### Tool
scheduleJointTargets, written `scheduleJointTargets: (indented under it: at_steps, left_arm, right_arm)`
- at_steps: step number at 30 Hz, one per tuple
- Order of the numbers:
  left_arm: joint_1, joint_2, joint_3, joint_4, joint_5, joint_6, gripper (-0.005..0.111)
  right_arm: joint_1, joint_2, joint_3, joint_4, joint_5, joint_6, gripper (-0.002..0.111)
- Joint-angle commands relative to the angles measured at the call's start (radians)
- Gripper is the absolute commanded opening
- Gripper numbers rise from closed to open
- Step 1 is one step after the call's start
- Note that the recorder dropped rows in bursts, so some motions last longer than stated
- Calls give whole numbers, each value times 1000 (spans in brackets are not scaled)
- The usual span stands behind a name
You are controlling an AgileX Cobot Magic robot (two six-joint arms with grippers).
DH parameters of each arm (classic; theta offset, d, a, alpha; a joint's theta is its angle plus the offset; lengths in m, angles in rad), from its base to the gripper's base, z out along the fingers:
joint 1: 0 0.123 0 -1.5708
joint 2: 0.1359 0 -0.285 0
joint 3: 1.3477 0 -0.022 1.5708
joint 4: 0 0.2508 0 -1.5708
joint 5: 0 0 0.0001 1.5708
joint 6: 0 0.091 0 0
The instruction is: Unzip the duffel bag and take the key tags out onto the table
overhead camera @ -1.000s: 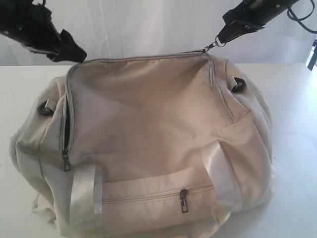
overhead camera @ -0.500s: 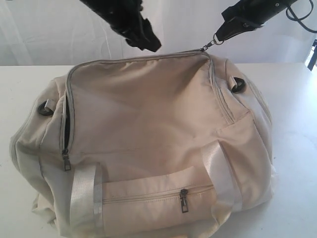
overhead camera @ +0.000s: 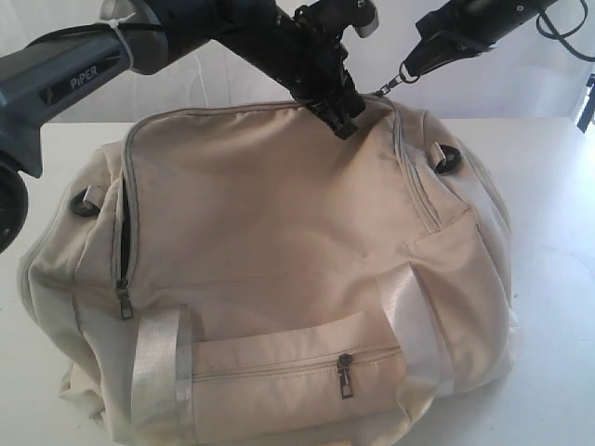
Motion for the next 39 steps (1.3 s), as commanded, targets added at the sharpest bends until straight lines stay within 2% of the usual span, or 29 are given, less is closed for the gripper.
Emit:
scheduleJointTargets:
  at_steps: [1, 8, 15, 19, 31, 39]
  left_arm:
    - [-4, -14, -6, -31, 7, 0, 0]
    - [28, -47, -6, -33, 30, -60, 0]
    - [60, -59, -6, -37, 73, -72, 0]
    - [75, -59, -6, -35, 70, -92, 0]
    - [128, -43, -4, -12, 110, -136, 0]
    - [154, -43, 6, 22, 131, -170, 0]
  right_arm:
    - [-14, -3, -2, -15, -18, -6, 0]
    - [-16, -3, -2, -136, -18, 59, 0]
    - [-16, -3, -2, -162, -18, 91, 0]
    - [-16, -3, -2, -256, -18, 159, 0]
    - [-17, -143, 204, -288, -18, 193, 0]
    - [-17, -210, 229, -342, -18, 197, 0]
